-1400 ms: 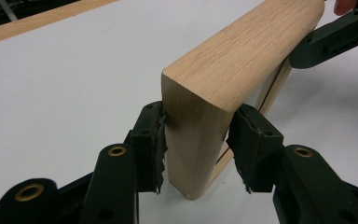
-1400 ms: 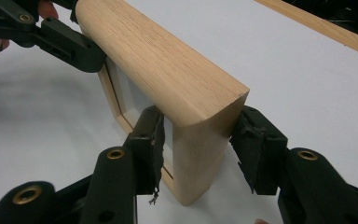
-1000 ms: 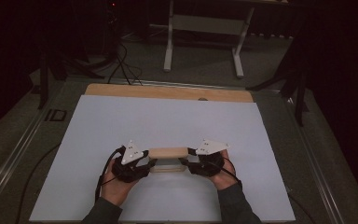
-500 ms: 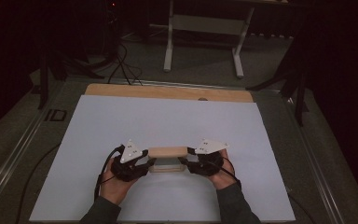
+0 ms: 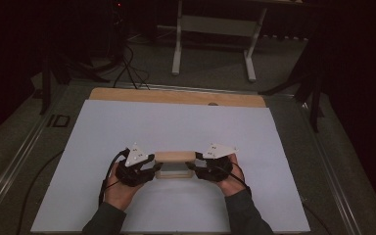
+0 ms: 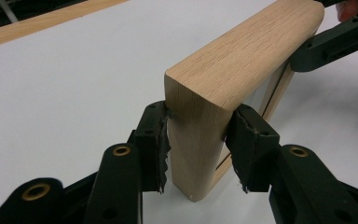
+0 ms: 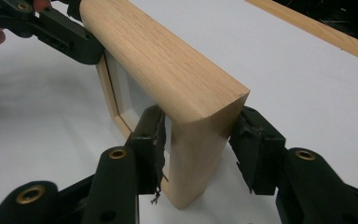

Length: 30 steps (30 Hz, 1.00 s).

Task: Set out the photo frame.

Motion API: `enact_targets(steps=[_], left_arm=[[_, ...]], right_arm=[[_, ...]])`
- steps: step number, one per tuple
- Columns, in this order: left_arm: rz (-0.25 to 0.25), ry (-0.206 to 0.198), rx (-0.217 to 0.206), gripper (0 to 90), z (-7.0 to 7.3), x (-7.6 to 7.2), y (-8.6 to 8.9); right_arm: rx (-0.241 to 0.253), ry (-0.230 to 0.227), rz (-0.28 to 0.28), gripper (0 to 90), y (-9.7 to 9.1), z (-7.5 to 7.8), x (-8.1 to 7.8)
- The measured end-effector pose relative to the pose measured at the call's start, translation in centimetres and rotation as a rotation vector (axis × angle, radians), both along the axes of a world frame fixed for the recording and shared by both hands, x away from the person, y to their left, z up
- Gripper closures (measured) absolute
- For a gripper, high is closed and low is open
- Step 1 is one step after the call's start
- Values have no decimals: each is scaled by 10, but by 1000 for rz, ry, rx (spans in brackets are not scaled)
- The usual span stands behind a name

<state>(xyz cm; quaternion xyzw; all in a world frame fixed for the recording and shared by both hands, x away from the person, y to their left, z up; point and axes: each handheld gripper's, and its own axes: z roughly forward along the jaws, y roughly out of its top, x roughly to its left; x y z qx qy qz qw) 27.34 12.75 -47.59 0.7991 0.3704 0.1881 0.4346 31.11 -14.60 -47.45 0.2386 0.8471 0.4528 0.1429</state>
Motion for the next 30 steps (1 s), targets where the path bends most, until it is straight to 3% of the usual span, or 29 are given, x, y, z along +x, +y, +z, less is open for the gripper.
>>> enact_targets(steps=[6,9,11,17,24,30], left_arm=[[10,-6,-2,595,0,6,1],[36,-7,-36,705,2,8,5],[15,-33,-6,701,2,10,5],[-1,-20,-25,682,1,13,7],[-4,-4,-23,609,-4,19,5],[-14,-1,-38,580,-5,23,7]], right_arm=[[4,2,-12,557,1,0,4],[10,2,-13,571,0,0,5],[12,4,-10,566,2,1,5],[15,3,-4,568,2,0,8],[-35,-35,12,562,5,3,10],[-41,-47,17,556,5,3,14]])
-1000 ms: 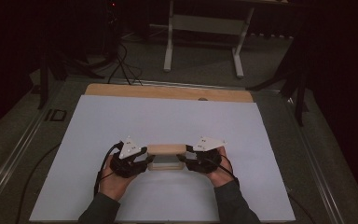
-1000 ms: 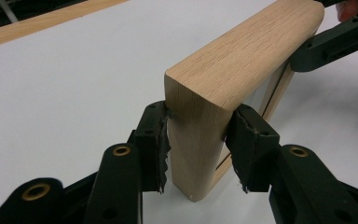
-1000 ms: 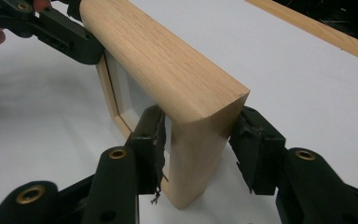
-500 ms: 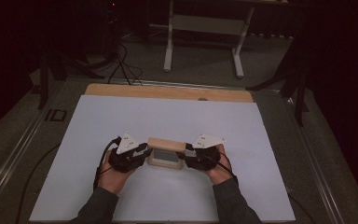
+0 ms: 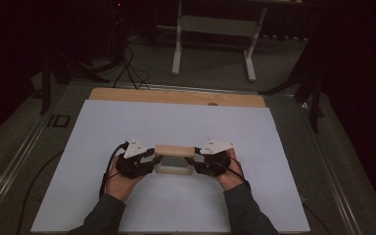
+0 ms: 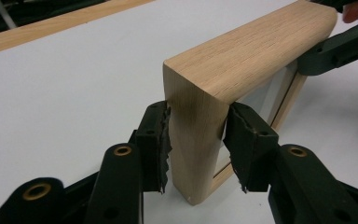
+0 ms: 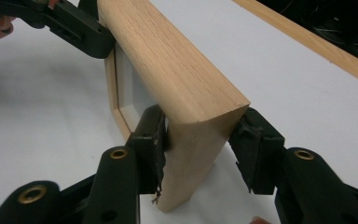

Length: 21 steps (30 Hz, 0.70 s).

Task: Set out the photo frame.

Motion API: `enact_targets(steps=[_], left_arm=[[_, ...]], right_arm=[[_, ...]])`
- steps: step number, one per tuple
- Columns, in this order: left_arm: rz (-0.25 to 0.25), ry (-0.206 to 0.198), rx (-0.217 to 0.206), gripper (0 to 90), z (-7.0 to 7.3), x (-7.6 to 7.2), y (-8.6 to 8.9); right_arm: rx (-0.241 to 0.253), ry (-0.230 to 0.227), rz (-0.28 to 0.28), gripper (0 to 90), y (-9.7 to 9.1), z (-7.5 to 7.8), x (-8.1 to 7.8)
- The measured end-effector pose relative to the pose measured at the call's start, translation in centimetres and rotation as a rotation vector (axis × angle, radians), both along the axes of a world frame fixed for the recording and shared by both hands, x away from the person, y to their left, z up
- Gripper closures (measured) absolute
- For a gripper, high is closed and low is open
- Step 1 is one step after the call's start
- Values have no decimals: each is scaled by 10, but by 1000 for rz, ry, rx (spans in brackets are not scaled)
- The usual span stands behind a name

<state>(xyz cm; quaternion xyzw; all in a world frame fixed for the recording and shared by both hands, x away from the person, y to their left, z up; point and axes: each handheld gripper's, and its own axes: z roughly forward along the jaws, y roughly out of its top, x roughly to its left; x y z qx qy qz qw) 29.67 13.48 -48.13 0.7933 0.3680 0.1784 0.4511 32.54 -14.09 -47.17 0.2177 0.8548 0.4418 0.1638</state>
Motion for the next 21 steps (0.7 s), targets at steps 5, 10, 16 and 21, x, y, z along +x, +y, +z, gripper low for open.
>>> enact_targets(steps=[5,10,16,21], left_arm=[[-2,8,-42,577,-1,5,3],[5,16,-54,573,0,7,4],[16,3,-19,572,2,9,2],[30,-3,4,571,3,14,0]], right_arm=[[-13,-19,0,550,2,1,5],[-19,-24,-3,547,4,3,7],[-26,-32,-13,547,6,2,10],[-25,-34,-27,541,8,0,14]])
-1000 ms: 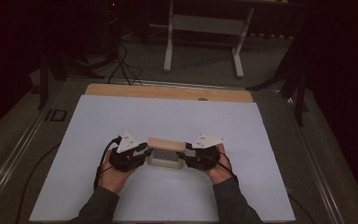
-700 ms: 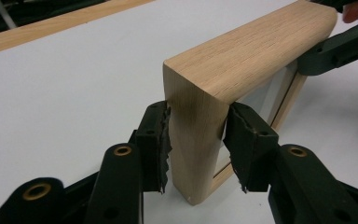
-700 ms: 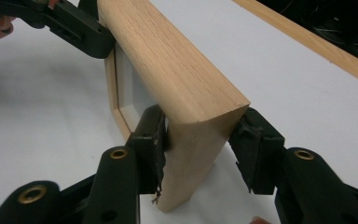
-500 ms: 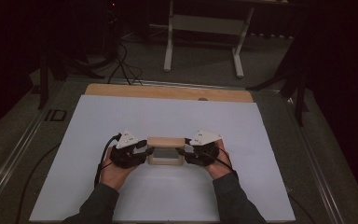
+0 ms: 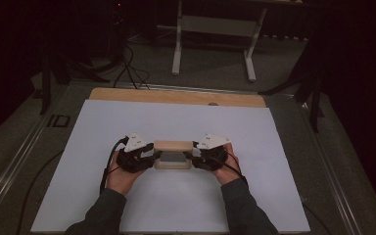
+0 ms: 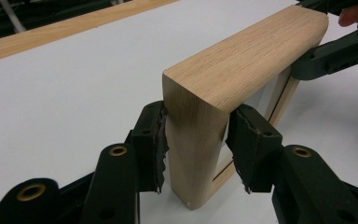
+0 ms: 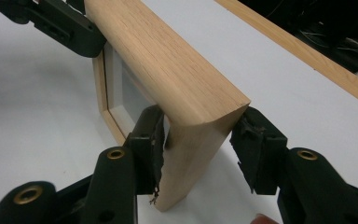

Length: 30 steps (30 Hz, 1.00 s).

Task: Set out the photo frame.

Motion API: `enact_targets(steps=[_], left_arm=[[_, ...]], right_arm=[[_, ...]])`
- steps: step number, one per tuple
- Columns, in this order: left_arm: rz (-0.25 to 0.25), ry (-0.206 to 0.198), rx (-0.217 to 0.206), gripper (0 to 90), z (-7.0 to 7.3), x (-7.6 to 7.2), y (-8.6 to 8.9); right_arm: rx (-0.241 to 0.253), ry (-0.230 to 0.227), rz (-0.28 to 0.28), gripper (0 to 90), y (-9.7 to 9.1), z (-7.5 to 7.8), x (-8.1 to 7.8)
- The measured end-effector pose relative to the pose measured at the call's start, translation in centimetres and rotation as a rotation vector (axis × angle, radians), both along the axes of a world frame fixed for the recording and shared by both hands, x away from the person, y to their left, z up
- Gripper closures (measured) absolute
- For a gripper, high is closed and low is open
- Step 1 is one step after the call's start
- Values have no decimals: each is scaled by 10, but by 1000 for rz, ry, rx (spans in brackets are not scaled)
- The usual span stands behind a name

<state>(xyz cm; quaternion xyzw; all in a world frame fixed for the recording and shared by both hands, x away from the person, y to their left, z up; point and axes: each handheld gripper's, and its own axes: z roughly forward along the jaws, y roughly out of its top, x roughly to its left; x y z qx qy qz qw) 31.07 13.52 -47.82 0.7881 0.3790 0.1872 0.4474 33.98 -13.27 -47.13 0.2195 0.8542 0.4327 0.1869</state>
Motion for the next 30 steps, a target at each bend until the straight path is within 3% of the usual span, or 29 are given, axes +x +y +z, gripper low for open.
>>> enact_targets(steps=[8,17,21,26,30], left_arm=[[21,11,-27,570,-1,5,1],[33,24,-62,555,-4,16,0],[36,32,-62,547,-6,18,0],[35,49,-28,532,-11,21,-4],[37,65,-18,529,-15,23,-7]], right_arm=[[6,11,-8,529,2,0,8],[44,55,-22,529,1,-1,19],[64,72,-28,528,0,-2,23],[74,78,-34,525,0,-3,26],[58,91,-43,527,0,-6,28]])
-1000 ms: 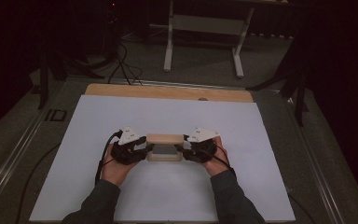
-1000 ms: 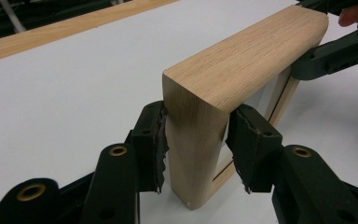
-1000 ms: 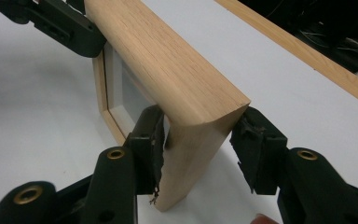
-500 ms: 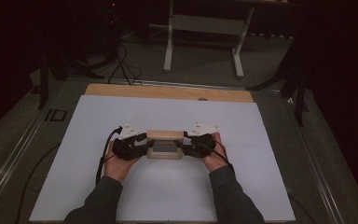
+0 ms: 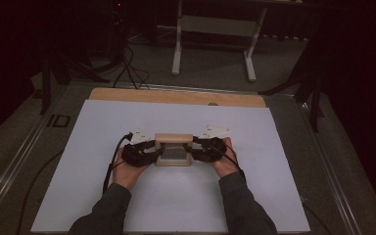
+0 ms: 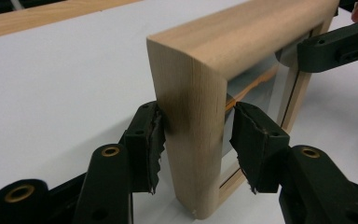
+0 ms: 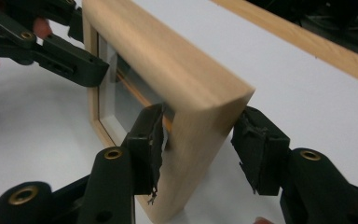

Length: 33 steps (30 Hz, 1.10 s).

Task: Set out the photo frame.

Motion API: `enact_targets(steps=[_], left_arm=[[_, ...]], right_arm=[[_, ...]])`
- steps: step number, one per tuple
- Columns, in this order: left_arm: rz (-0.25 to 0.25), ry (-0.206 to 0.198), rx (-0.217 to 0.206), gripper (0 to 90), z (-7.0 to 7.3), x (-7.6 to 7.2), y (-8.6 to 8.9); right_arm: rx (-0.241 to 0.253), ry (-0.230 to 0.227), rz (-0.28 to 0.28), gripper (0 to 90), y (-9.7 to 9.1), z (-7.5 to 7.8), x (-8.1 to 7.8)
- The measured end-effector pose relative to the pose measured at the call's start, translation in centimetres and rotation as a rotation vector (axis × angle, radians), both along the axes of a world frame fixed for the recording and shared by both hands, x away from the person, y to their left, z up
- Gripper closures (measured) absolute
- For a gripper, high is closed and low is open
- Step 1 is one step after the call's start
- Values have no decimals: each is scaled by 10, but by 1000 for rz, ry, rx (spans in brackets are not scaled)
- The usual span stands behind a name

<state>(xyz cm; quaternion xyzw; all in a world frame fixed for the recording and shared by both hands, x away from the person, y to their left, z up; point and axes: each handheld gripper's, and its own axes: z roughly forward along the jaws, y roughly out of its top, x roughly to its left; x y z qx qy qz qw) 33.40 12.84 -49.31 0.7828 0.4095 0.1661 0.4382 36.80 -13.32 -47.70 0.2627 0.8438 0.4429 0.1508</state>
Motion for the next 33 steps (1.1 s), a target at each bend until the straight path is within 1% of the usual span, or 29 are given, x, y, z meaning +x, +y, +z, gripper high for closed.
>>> enact_targets(steps=[4,6,14,16,20,24,27,30,31,33], left_arm=[[-1,7,-4,529,-3,2,-1],[-1,8,-7,527,-3,2,-1],[-14,10,-29,527,-6,6,-4],[-21,11,-27,525,-6,8,-5],[-30,22,-34,519,-6,10,-5],[-44,34,-42,515,-6,12,-4],[-46,53,-51,497,-7,13,-3],[-47,62,-43,463,-8,13,-4],[-44,62,-34,456,-9,13,-5],[-38,63,-39,434,-8,13,-5]], right_arm=[[-22,15,-7,525,0,-4,2],[-19,25,-14,522,0,-5,3],[-12,35,-31,517,-3,-6,3],[-10,35,-36,517,-4,-6,3],[-7,41,-36,514,-6,-7,3],[-6,50,-34,481,-5,-8,4],[-4,61,-30,448,-3,-10,4],[-2,71,-29,422,-3,-11,4],[2,76,-34,417,-4,-11,4],[8,76,-38,408,-6,-11,4]])
